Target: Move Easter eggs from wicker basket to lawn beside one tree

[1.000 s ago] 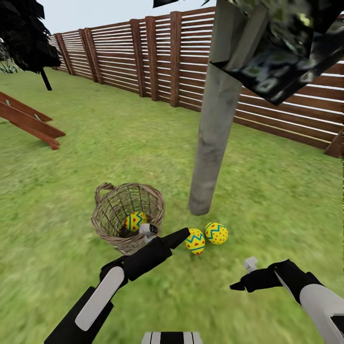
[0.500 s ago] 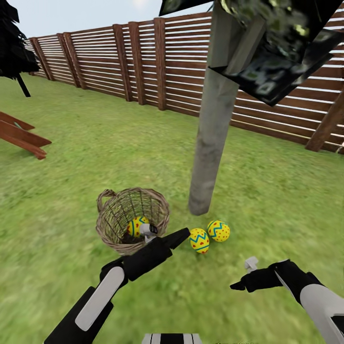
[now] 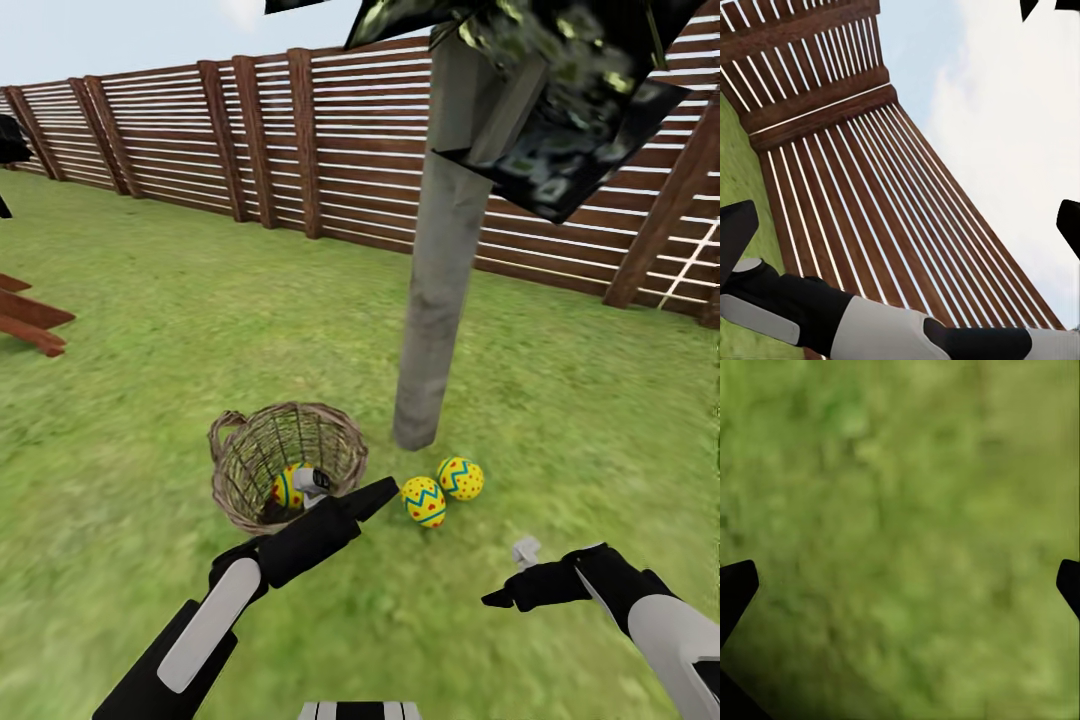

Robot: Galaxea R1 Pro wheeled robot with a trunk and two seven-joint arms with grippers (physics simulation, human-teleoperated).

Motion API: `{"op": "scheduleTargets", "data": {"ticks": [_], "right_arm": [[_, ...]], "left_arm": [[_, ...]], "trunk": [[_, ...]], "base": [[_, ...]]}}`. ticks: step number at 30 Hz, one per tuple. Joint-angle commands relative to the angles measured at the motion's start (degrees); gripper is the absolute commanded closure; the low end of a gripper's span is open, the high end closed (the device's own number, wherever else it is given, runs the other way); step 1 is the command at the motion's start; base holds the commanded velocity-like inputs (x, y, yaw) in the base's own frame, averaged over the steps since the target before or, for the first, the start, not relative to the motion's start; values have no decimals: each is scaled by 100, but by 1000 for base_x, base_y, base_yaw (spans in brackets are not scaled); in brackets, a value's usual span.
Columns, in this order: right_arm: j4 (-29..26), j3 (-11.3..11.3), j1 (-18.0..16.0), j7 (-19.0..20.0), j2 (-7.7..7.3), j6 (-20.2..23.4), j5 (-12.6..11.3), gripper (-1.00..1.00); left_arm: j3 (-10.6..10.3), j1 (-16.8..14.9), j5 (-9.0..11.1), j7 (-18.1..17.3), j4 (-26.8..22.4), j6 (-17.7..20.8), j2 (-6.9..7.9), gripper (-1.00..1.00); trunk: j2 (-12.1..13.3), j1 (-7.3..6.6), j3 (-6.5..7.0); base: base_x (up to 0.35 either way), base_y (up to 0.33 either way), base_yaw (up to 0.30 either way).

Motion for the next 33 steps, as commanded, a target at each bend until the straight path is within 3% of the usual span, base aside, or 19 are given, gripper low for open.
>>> {"op": "scheduleTargets", "data": {"ticks": [1, 24, 33], "right_arm": [[-11, 11, -2, 19, -3, 58, -8, -100], [-11, 9, -2, 11, 0, 55, -11, -100], [-11, 7, 7, -14, 8, 24, -5, -100]], "left_arm": [[-6, -3, 61, 5, 0, 42, 4, -100], [-6, -3, 64, 5, -1, 42, -5, -100], [-14, -3, 63, 5, -32, 34, -4, -100]], "trunk": [[-2, -1, 3], [-2, -1, 162], [-2, -1, 175]], "base": [[0, 304, -205], [0, 304, -204], [0, 193, -40]]}}
